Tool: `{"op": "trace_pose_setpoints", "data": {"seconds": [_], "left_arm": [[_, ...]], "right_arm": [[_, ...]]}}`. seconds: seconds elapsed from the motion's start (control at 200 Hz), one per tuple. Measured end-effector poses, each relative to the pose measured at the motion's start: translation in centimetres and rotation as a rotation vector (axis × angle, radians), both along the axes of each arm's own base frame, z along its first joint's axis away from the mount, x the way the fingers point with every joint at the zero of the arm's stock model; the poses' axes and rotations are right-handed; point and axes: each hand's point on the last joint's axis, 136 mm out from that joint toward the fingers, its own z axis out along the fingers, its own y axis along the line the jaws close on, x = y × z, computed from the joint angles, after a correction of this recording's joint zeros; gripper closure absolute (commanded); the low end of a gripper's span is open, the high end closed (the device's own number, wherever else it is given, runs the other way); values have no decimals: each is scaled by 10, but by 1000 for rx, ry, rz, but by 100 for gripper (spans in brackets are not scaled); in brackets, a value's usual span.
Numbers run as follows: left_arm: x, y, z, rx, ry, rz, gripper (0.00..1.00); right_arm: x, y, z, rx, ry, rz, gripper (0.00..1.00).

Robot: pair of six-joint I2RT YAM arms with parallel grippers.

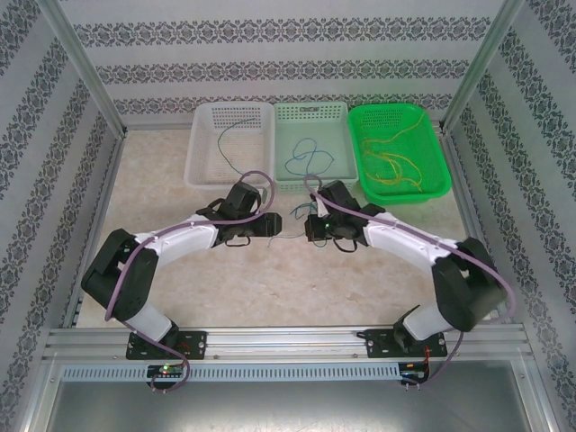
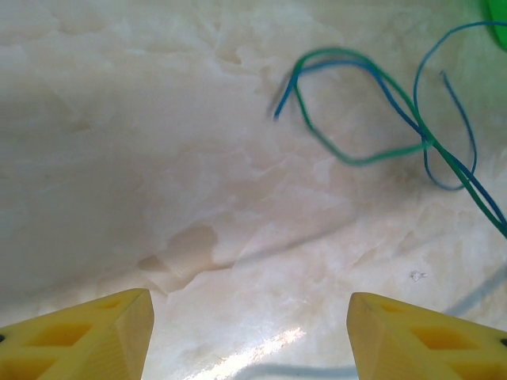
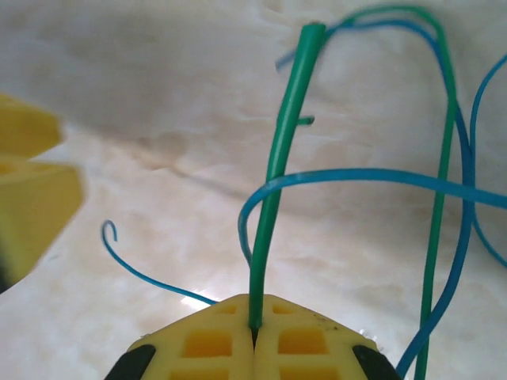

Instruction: Untangle the cables

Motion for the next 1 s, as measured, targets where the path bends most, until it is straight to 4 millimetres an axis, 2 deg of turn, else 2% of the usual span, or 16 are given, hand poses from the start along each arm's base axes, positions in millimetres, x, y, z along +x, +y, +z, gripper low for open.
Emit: {"op": "trace_pose_setpoints", "data": {"seconds": [0.145, 0.4, 0.57, 0.699, 0.804, 0.999], "left_arm": [[2, 2, 6, -10, -12, 6, 33], [-2, -10, 12, -65, -11, -49, 34], [-3, -15, 14, -82, -17, -76, 34], [-6, -18, 15, -93, -12, -99, 34], [-9, -26, 15, -111, 0, -141, 36], [-25, -52, 9, -144, 31, -254, 40]], "right_arm": [[-13, -8, 26, 89, 42, 23, 100], [-26, -15, 42, 147, 75, 32, 100], [-23, -10, 38, 142, 70, 36, 100], [-23, -5, 17, 138, 98, 35, 100], [-27, -8, 3, 127, 120, 18, 100], [-19, -7, 5, 126, 85, -10, 100]]}}
